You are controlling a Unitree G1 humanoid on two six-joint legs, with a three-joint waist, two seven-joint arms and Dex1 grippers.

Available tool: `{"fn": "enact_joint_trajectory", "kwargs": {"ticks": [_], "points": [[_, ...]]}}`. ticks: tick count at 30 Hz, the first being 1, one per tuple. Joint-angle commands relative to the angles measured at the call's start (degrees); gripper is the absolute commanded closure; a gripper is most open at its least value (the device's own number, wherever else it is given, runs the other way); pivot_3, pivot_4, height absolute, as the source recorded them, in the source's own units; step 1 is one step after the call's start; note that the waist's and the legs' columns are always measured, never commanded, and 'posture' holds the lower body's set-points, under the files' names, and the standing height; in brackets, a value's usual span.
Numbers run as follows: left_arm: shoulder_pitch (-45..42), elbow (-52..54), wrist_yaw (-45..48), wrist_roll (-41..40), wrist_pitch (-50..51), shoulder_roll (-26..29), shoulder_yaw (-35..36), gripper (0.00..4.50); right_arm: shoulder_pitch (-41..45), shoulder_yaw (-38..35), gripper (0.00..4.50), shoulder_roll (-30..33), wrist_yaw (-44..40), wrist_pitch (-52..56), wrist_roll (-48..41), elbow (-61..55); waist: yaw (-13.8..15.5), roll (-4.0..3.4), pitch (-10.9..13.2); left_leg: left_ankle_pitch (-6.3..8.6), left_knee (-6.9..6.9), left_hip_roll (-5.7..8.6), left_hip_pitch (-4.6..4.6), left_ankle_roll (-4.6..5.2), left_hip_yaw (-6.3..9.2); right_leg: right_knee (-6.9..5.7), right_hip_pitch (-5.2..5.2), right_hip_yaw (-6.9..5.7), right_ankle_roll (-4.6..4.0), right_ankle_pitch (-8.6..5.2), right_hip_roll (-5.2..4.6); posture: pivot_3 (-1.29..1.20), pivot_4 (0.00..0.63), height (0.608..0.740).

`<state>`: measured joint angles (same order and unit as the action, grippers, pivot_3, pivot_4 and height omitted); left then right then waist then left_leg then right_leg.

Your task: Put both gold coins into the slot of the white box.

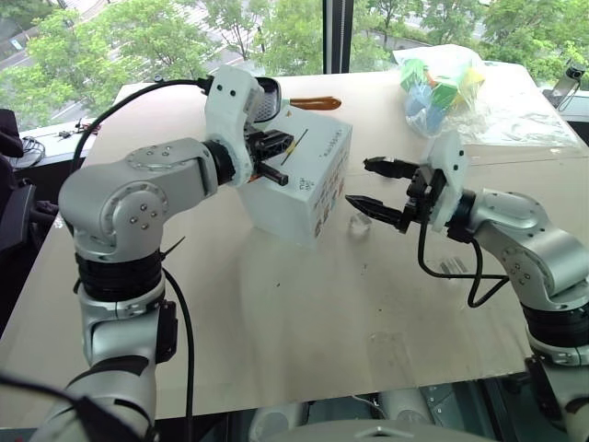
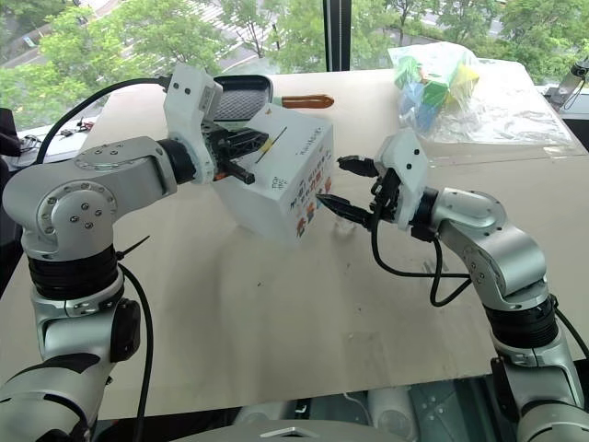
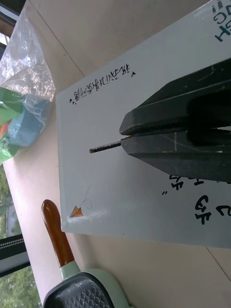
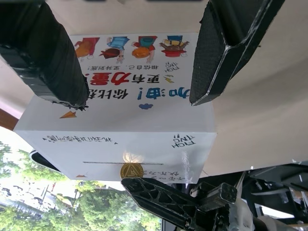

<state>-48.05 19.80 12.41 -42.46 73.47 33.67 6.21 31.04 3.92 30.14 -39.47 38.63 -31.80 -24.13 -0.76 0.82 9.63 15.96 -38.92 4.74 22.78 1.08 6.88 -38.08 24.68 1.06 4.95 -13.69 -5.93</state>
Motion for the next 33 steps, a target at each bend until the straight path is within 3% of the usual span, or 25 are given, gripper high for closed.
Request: {"fn": "enact_joint_trajectory", "kwargs": {"ticks": [1, 6, 7, 10, 12, 13, 15, 17, 25, 30, 33], "points": [[1.5, 0.4, 0.9, 0.5, 2.3, -0.2, -1.3, 4.5, 1.4, -2.4, 0.87, -0.9, 0.7, 0.5, -2.4, -2.7, 0.0, 0.0, 0.0, 0.0, -0.01, 0.0, 0.0, 0.0, 0.0, 0.0, -0.01, 0.0, 0.0, 0.0, 0.0, 0.0, 0.15, 0.721], [1.8, 0.4, 1.9, 0.6, 2.3, -0.2, -0.8, 4.5, 1.8, -2.7, 0.87, -1.4, 1.3, 1.2, -3.5, -2.7, 0.0, 0.0, 0.0, 0.0, -0.03, 0.0, -0.01, 0.0, 0.0, -0.01, -0.02, 0.0, 0.0, 0.0, 0.0, 0.0, 0.15, 0.721], [1.9, 0.3, 2.2, 0.6, 2.4, -0.2, -0.7, 4.24, 1.8, -2.7, 0.83, -1.5, 1.6, 1.3, -3.5, -2.7, 0.0, 0.0, 0.0, 0.0, -0.03, 0.0, -0.01, 0.0, 0.01, -0.01, -0.02, 0.0, 0.0, 0.0, 0.0, 0.0, 0.15, 0.721], [1.8, 0.0, 2.7, 0.2, 3.3, -0.7, 0.1, 3.33, 1.8, -2.8, 0.81, -1.5, 2.4, 1.5, -3.6, -2.5, 0.0, 0.0, 0.0, 0.0, -0.04, 0.0, 0.01, 0.0, 0.02, -0.02, -0.01, -0.01, 0.0, 0.0, 0.0, 0.0, 0.15, 0.721], [1.7, -0.2, 2.7, 0.5, 3.5, -1.0, 0.4, 2.26, 1.8, -2.8, 0.81, -1.3, 2.7, 1.6, -3.7, -2.5, 0.0, -0.02, 0.0, 0.0, -0.05, 0.0, -0.01, 0.0, 0.02, -0.02, -0.04, -0.01, 0.0, 0.0, 0.0, 0.0, 0.15, 0.721], [1.7, -0.4, 2.6, 0.7, 3.4, -1.2, 0.5, 2.01, 1.8, -2.8, 0.81, -1.3, 2.8, 1.6, -3.7, -2.5, 0.0, -0.03, 0.0, 0.0, -0.07, 0.0, -0.02, 0.0, 0.02, -0.03, -0.04, -0.01, 0.0, 0.0, 0.0, 0.0, 0.15, 0.721], [1.7, -0.6, 2.4, 1.5, 3.0, -1.2, 0.3, 0.88, 1.8, -2.9, 0.81, -1.2, 2.9, 1.7, -3.8, -2.5, -0.1, -0.03, 0.0, 0.0, -0.12, 0.0, -0.03, 0.0, 0.01, -0.09, -0.05, 0.0, 0.0, 0.0, 0.01, 0.0, 0.15, 0.721], [1.7, -0.9, 2.2, 2.2, 1.5, -1.4, 0.9, 0.13, 1.8, -3.0, 0.81, -1.1, 3.0, 1.9, -3.9, -2.6, -0.1, -0.03, 0.0, 0.0, -0.15, 0.0, -0.07, 0.0, -0.02, -0.17, -0.05, 0.03, 0.0, 0.0, 0.01, 0.0, 0.15, 0.721], [3.8, 5.2, 9.2, -4.9, -10.4, -3.1, 12.5, 0.05, -1.3, -5.9, 0.81, 0.7, 1.4, 1.8, -5.4, -2.5, -0.1, 0.0, 0.0, -0.01, -0.23, 0.0, 0.01, -0.02, -0.02, -0.27, 0.04, 0.03, 0.0, 0.0, 0.0, 0.0, 0.15, 0.721], [13.5, 13.6, 14.8, -18.1, -10.0, -0.4, 19.7, 0.05, -9.4, -10.6, 0.81, 3.1, -3.5, -2.5, -7.1, -2.5, -0.1, -0.01, 0.0, 0.0, -0.04, -0.02, 0.07, -0.01, 0.0, 0.01, 0.04, 0.0, 0.0, 0.0, -0.01, 0.0, 0.15, 0.721], [27.7, 22.0, 21.7, -20.7, -11.3, 4.1, 20.6, 0.05, -16.8, -12.5, 0.81, 3.5, -6.9, -5.8, -7.6, -3.5, -0.3, -0.02, 0.0, 0.0, -0.04, -0.03, 0.04, -0.01, -0.03, 0.01, 0.03, 0.05, 0.0, 0.0, -0.01, 0.0, 0.15, 0.721]]}}
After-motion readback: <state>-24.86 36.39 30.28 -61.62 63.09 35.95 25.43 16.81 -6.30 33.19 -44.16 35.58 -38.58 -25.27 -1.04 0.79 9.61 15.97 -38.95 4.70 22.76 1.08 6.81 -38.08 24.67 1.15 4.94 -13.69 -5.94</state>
